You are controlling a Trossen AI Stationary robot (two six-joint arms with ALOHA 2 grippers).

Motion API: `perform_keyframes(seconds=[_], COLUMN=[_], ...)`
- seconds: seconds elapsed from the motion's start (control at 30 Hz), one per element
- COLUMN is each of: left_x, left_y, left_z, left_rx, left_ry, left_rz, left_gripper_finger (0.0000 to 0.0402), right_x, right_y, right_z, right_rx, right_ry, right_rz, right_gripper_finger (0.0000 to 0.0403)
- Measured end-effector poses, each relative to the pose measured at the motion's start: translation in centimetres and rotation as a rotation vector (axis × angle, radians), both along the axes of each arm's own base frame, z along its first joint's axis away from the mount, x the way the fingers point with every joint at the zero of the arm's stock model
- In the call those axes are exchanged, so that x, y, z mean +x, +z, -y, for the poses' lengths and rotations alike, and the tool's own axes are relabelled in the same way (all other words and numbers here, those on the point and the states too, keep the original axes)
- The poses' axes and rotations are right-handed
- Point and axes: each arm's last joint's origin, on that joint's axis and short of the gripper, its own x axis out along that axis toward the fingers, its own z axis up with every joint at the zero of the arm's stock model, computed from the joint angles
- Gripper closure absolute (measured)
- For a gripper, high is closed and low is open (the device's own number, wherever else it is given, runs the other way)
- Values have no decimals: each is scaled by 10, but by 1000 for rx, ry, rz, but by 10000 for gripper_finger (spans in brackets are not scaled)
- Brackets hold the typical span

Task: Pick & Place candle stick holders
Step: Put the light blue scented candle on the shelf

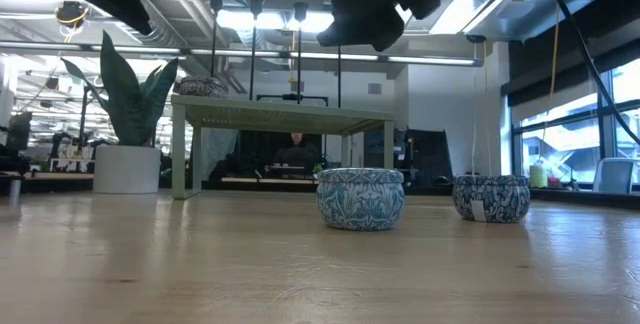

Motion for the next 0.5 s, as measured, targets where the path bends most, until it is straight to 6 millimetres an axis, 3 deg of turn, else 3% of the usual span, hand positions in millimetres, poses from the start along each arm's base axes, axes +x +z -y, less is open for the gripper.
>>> perform_keyframes(seconds=[0.5], left_x=[0], left_y=[0], left_z=[0], left_rx=[19], left_ry=[9], left_rz=[17], left_gripper_finger=[64], right_x=[0], right_y=[-3], right_z=[-1], right_rx=[38], right_ry=[-54], right_rz=[-21], right_gripper_finger=[86])
